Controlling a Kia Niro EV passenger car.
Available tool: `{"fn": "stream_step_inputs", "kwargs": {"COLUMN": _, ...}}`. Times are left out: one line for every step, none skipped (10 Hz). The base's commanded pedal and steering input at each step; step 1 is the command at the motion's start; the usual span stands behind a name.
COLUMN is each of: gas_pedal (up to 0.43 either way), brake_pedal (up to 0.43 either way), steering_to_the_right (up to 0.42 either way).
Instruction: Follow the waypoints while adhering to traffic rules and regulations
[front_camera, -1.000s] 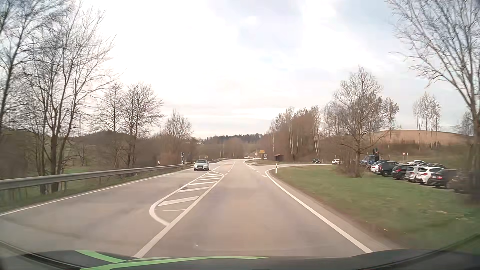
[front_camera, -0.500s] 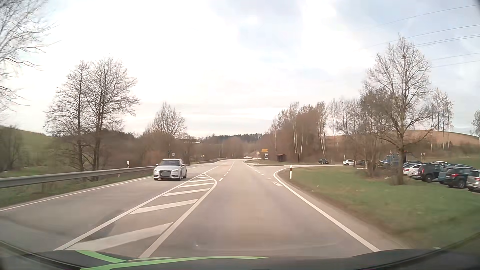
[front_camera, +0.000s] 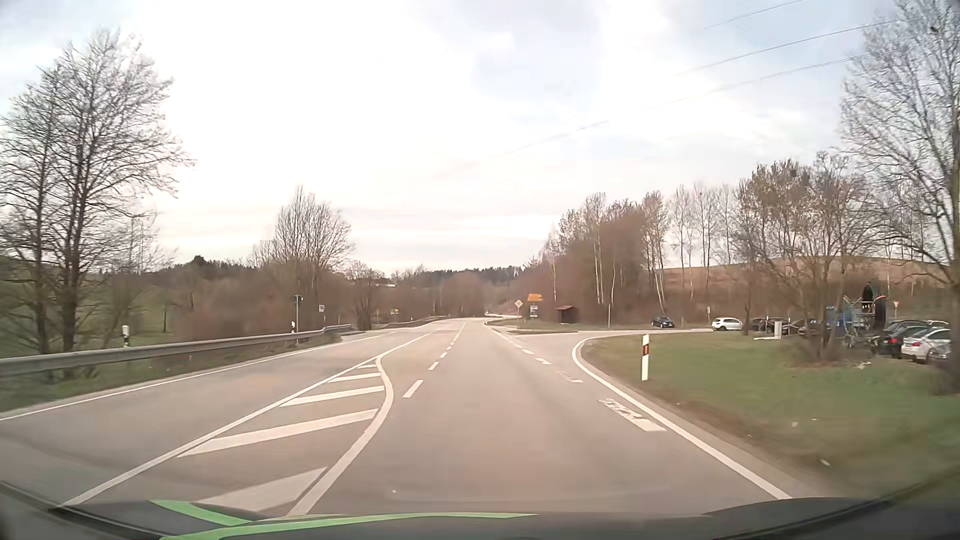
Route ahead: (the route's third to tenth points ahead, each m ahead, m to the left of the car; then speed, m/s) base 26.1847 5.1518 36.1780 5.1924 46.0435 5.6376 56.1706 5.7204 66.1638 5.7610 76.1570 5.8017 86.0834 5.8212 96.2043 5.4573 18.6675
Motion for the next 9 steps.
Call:
{"fn": "stream_step_inputs", "kwargs": {"gas_pedal": 0.130, "brake_pedal": 0.000, "steering_to_the_right": 0.000}}
{"fn": "stream_step_inputs", "kwargs": {"gas_pedal": 0.130, "brake_pedal": 0.000, "steering_to_the_right": 0.000}}
{"fn": "stream_step_inputs", "kwargs": {"gas_pedal": 0.130, "brake_pedal": 0.000, "steering_to_the_right": 0.000}}
{"fn": "stream_step_inputs", "kwargs": {"gas_pedal": 0.130, "brake_pedal": 0.000, "steering_to_the_right": 0.000}}
{"fn": "stream_step_inputs", "kwargs": {"gas_pedal": 0.130, "brake_pedal": 0.000, "steering_to_the_right": 0.000}}
{"fn": "stream_step_inputs", "kwargs": {"gas_pedal": 0.138, "brake_pedal": 0.000, "steering_to_the_right": 0.000}}
{"fn": "stream_step_inputs", "kwargs": {"gas_pedal": 0.138, "brake_pedal": 0.000, "steering_to_the_right": 0.000}}
{"fn": "stream_step_inputs", "kwargs": {"gas_pedal": 0.138, "brake_pedal": 0.000, "steering_to_the_right": 0.001}}
{"fn": "stream_step_inputs", "kwargs": {"gas_pedal": 0.138, "brake_pedal": 0.000, "steering_to_the_right": 0.002}}
